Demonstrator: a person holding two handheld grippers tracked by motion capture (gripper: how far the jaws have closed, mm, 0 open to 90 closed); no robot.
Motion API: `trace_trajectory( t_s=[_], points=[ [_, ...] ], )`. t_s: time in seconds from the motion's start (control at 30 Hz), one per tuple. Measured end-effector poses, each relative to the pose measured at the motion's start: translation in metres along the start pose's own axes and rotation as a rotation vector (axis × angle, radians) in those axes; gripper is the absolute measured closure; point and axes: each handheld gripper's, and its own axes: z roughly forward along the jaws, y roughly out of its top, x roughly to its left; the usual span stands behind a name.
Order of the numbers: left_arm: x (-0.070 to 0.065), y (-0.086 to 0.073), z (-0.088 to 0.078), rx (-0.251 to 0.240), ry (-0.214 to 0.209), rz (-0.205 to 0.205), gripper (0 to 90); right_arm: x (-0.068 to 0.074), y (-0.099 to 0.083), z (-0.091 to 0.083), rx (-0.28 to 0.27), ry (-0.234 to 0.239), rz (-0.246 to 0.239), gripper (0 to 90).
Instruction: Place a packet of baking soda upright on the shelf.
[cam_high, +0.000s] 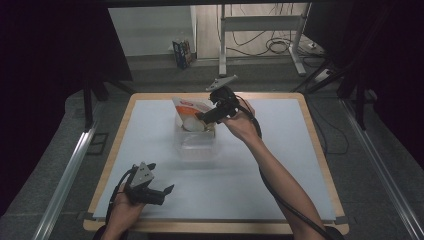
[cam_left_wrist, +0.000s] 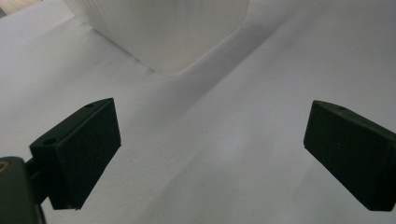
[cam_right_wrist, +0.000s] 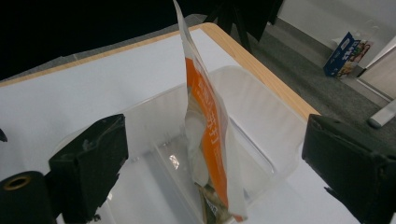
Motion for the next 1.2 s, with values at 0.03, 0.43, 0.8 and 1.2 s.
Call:
trace_trajectory(
  t_s=[0.03,0.43,0.8,1.2],
  points=[
    [0.000,0.000,0.000,0.001,0.001,0.001,3.8,0.000,-0.001,-0.001,0.000,-0.002,-0.001,5.5],
    [0.000,0.000,0.000,-0.002,0.002,0.001,3.8,0.001,-0.014,-0.014,0.006,-0.018,-0.013,2.0],
    [-0.001,0.000,0.000,0.001,0.004,0.003,3.9,0.003,-0.027,-0.021,0.009,-0.017,-0.004,1.1],
    [-0.001,0.000,0.001,0.000,0.002,0.001,3.8,0.008,-0.048,-0.029,0.019,-0.014,0.022,1.0]
  ],
)
